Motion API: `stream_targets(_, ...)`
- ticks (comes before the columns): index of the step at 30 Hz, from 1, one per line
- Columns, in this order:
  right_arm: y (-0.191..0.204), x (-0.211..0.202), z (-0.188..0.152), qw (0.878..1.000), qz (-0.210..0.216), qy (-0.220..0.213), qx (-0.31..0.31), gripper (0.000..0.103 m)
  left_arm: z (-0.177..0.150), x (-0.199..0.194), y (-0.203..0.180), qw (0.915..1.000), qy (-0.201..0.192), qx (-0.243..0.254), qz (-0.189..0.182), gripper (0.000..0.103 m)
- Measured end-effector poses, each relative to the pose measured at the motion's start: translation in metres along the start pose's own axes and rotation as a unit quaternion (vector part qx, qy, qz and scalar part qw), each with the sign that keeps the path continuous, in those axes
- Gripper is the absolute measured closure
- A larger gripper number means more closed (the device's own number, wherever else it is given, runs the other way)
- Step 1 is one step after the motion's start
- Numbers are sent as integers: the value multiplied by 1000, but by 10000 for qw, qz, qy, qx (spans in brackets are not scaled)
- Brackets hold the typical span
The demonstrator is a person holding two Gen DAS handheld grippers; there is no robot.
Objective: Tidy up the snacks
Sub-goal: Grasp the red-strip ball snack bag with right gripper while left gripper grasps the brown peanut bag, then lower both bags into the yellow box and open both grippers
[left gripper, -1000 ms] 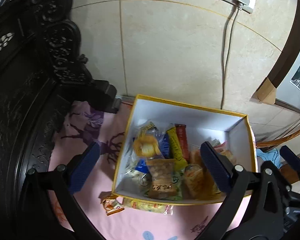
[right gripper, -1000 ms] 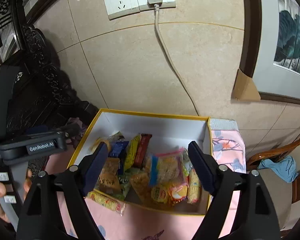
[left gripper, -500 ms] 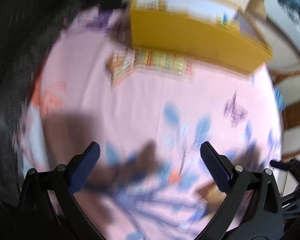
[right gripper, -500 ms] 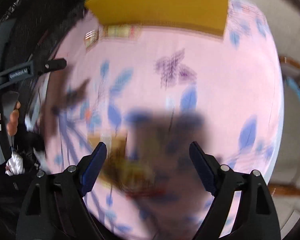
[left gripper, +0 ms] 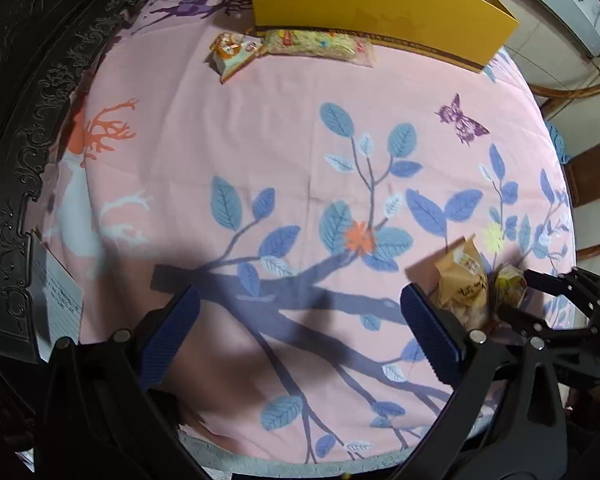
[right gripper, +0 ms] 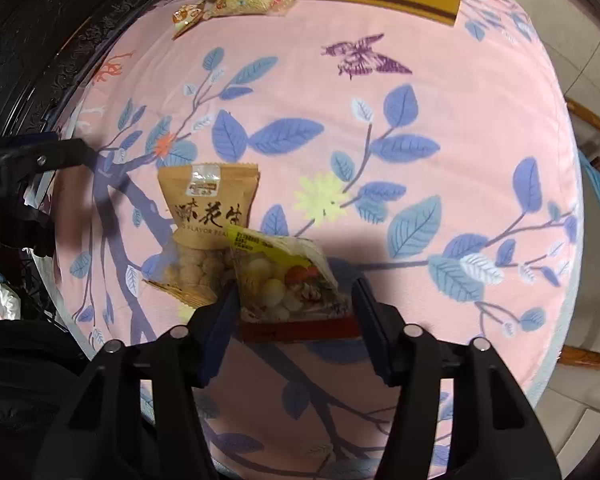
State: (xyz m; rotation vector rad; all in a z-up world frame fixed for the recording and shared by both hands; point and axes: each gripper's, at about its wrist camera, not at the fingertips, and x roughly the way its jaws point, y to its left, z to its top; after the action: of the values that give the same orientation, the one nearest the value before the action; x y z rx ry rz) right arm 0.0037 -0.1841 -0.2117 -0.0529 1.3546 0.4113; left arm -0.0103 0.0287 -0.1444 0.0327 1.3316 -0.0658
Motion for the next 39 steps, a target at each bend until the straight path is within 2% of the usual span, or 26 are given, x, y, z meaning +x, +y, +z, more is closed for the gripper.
stream_targets(3, 6, 1, 1, 9998, -163, -100, -73, 45, -6, 5, -11, 9997, 149, 162, -87, 2)
stream_targets(5, 7, -3, 1, 9996, -229, -154, -29, 53, -5, 10, -26, 9990, 212, 365, -126, 2)
stream_targets(13, -31, -52, -3, 9938, -414, -660, 799, 54, -2, 26, -87, 9911, 436, 1167, -472, 2)
stream_targets(18, -44, -69, -13, 9904, -453, -761, 1059, 54, 2, 41, -113, 9873, 588, 1261, -764, 2)
stream_targets(22, -52, -70, -24, 9892, -434, -787, 1157, 54, 6, 64, -120, 9894, 751, 953, -797, 2)
stream_targets(25, -50, -67, -23, 9882, -438, -810, 1221, 54, 4, 67, -124, 9922, 492, 1016, -538, 16)
stream_targets(26, -50, -69, -23, 9879, -433, -828, 1239, 54, 3, 67, -126, 9918, 428, 1117, -452, 24)
stream_targets(27, -49, -69, -22, 9876, -428, -849, 1253, 54, 2, 65, -127, 9909, 325, 1241, -401, 36)
stream_targets(28, -49, -70, -21, 9873, -421, -865, 1265, 54, 2, 63, -126, 9909, 269, 1258, -392, 44)
stream_targets(29, -48, -71, -20, 9870, -407, -894, 1270, 54, 2, 62, -124, 9910, 240, 1246, -432, 60)
stream_targets(30, -48, -72, -19, 9869, -399, -916, 1265, 54, 5, 60, -118, 9914, 225, 1173, -533, 69)
stream_targets(32, -45, -73, -15, 9871, -371, -958, 1230, 54, 9, 59, -108, 9924, 288, 961, -706, 71)
stream_targets(39, -34, -74, 1, 9885, -285, -1023, 1077, 54, 19, 34, -74, 9962, -56, 581, -646, 71)
